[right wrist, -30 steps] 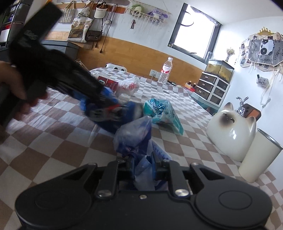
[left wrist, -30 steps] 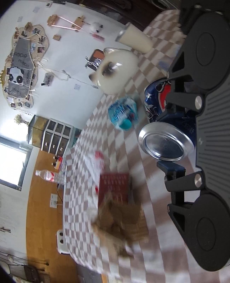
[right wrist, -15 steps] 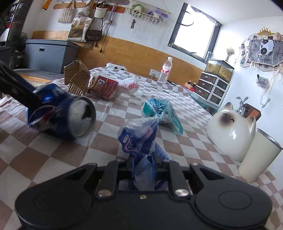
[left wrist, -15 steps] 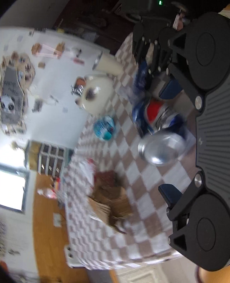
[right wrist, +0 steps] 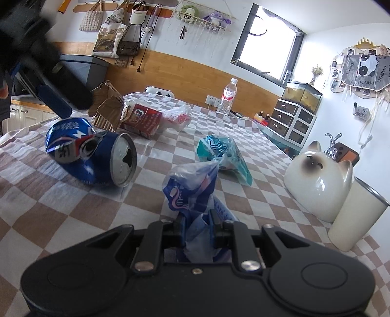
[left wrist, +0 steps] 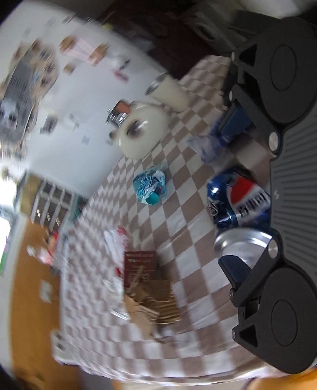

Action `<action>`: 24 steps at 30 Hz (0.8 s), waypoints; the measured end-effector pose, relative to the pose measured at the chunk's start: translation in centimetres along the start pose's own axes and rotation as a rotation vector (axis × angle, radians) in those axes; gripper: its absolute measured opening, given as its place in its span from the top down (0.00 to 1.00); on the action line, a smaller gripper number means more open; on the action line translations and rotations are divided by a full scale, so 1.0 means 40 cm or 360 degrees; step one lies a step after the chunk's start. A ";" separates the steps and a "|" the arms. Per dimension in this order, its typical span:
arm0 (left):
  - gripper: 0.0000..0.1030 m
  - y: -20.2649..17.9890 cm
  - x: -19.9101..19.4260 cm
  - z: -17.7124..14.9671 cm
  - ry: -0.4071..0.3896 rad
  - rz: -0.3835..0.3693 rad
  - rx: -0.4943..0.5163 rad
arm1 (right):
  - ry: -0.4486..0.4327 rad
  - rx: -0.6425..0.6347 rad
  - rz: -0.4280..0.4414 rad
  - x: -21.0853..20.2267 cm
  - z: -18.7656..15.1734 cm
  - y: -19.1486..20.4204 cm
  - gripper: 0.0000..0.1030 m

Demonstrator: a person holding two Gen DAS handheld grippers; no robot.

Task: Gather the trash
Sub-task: 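Carry the Pepsi can and blue plastic bag with both tools over the wastebasket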

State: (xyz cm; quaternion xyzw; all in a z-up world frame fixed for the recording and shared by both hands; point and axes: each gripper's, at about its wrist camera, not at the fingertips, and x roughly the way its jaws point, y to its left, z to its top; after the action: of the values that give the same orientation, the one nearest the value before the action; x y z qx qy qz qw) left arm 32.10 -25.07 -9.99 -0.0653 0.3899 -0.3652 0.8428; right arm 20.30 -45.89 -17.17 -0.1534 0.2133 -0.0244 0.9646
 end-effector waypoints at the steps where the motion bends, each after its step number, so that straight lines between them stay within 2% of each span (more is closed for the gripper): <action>1: 0.00 -0.008 0.003 0.006 0.0010 0.0024 -0.0049 | 0.0000 -0.0002 -0.0001 0.000 0.000 0.000 0.82; 3: 0.00 -0.031 0.013 0.017 0.0023 0.0123 -0.0083 | 0.0000 -0.0005 -0.0002 0.001 0.000 0.000 0.82; 7: 0.00 -0.090 0.041 0.013 0.0013 0.0411 -0.0013 | -0.0002 0.0001 0.0004 0.001 -0.001 0.000 0.82; 14: 0.00 -0.168 0.109 -0.006 0.0039 0.0636 0.0209 | -0.0024 0.0058 0.0041 -0.001 -0.006 -0.013 0.82; 20: 0.00 -0.147 0.129 -0.014 0.0056 0.0755 0.0179 | -0.0084 0.0117 0.0101 -0.012 -0.013 -0.029 0.83; 22: 0.04 -0.136 0.124 -0.014 0.0050 0.0710 0.0157 | -0.0121 0.0191 0.0130 -0.017 -0.018 -0.046 0.84; 23: 0.13 -0.132 0.120 -0.014 0.0052 0.0664 0.0149 | -0.0140 0.0228 0.0144 -0.019 -0.021 -0.054 0.84; 24: 0.15 -0.130 0.118 -0.014 0.0055 0.0632 0.0140 | -0.0156 0.0256 0.0160 -0.021 -0.022 -0.059 0.84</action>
State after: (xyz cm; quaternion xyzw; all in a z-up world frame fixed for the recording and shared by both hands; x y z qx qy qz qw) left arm 30.78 -31.87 -11.20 0.0560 0.3931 -0.2095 0.8935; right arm 19.22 -48.31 -16.87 -0.0655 0.1708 0.0144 0.9830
